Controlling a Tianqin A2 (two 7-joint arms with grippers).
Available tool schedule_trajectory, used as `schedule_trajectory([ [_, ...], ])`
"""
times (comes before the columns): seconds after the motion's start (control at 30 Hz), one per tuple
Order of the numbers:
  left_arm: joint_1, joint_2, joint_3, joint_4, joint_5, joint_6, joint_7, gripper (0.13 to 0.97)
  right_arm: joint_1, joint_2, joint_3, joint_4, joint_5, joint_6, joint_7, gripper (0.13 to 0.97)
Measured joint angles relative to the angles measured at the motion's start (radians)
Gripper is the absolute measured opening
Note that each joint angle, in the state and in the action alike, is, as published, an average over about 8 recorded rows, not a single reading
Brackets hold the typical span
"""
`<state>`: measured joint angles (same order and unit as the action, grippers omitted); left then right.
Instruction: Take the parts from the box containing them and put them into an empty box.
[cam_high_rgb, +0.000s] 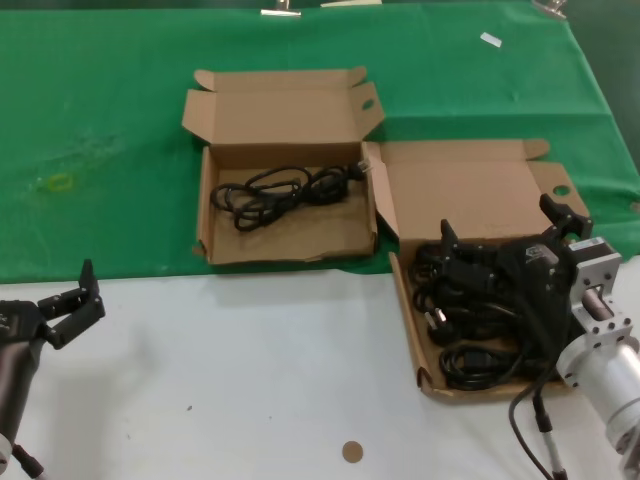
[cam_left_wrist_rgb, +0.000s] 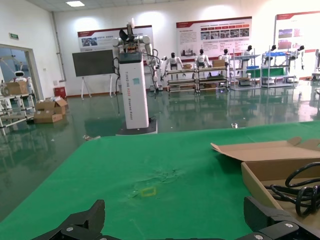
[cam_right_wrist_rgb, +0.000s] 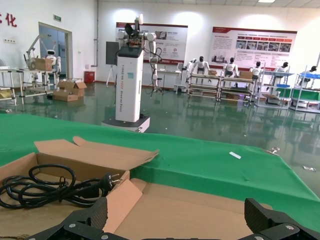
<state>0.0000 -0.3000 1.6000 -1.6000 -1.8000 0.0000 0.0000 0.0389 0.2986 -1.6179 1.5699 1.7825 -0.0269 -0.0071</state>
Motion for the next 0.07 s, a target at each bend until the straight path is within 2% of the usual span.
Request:
schedule_trajectory([
  [0.07,0.0,0.0,0.0,0.0,0.0,0.0,0.0,0.966,0.0,0.0,0.0,0.0,0.0,0.0,0.0,0.966],
])
